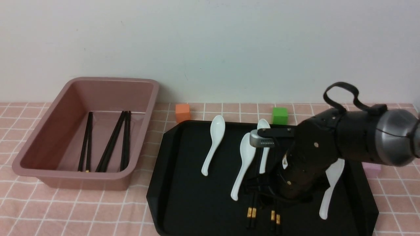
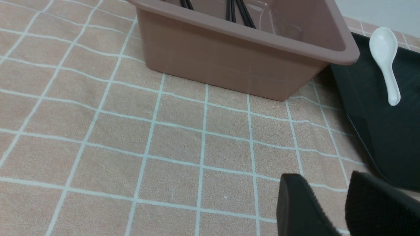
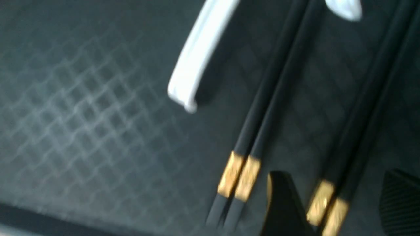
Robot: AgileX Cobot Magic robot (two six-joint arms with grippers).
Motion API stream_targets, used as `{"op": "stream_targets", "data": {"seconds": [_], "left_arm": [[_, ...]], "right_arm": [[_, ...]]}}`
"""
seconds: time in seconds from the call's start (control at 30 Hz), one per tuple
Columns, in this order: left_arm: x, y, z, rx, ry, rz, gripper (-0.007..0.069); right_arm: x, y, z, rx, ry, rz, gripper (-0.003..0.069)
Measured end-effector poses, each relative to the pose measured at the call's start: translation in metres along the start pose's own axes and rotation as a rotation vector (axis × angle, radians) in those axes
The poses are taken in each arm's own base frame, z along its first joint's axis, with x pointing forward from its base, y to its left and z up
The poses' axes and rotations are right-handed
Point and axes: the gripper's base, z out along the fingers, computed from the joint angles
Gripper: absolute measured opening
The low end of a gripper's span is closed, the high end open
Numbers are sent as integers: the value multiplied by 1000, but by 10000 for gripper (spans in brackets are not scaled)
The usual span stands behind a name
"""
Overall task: On pink tablecloth take chopsticks from black tray and put them in box.
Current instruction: 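Move the gripper over the chopsticks on the black tray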
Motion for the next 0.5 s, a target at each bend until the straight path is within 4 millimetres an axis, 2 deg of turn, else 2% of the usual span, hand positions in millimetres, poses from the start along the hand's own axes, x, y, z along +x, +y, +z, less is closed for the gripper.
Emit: {"op": "stream_targets", "data": {"seconds": [0.33,0.5], "left_arm": [[0,0,0,0,0,0,238],[0,0,0,0,0,0,238]], "right_arm": [[-4,-7,22,104,19,14,356],[-6,-7,26,109,22,14,353]]}}
